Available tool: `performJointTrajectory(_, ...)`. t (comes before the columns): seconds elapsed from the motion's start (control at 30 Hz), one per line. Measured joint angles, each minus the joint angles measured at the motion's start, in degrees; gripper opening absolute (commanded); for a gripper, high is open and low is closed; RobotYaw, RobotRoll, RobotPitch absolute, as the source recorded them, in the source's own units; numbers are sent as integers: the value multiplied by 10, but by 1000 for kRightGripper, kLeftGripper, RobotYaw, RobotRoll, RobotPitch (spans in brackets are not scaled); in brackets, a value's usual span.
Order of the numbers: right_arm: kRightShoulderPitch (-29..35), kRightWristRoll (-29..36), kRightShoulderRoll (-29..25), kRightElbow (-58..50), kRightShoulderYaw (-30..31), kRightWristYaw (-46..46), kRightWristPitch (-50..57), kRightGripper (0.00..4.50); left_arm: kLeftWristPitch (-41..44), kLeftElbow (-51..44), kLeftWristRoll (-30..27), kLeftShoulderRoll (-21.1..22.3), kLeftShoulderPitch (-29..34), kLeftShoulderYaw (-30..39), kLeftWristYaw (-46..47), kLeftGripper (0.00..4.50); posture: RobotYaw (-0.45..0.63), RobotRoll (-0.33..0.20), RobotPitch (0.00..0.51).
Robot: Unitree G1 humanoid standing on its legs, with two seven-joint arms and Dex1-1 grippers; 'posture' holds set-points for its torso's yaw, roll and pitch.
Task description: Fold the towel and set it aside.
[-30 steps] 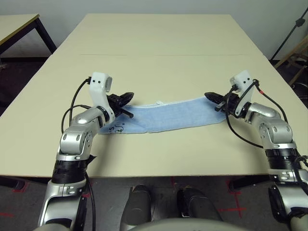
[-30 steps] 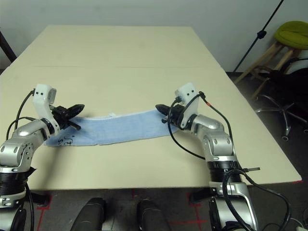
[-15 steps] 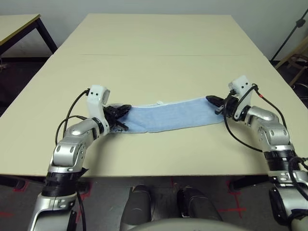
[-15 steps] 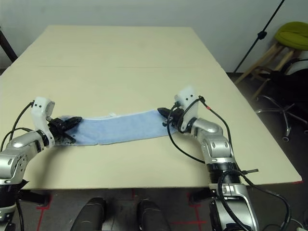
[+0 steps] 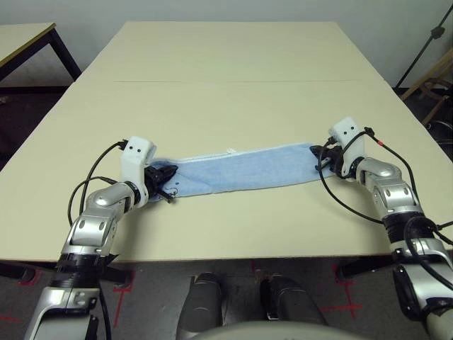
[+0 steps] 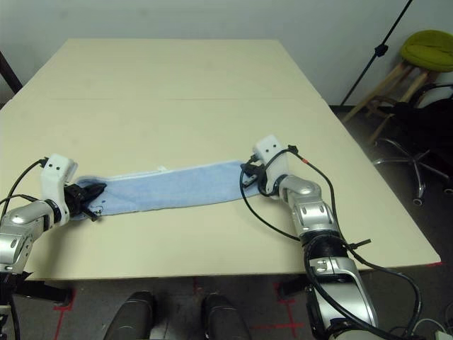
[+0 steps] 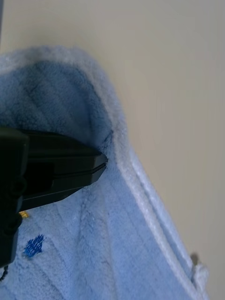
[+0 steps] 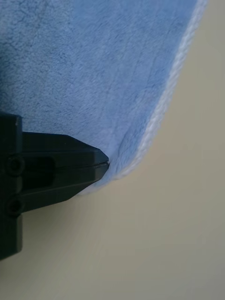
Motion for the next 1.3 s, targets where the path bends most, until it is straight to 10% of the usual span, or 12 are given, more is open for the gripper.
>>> performJointTrajectory(0.43,-20,65,-14,-46,-39,42,103,0,57,14,-53,5,-42,45,-24,413,108,0,147)
performJointTrajectory(0.9,-46,275,-129,-159,-155,66,565,4450,97,16,-101,59,-130,95,-45,4500,105,0,156)
performJointTrajectory(1.3,6,306,-134,-184,-240,10,742,4484,61,52,-90,83,-138,90,-80,4500,107,0,153)
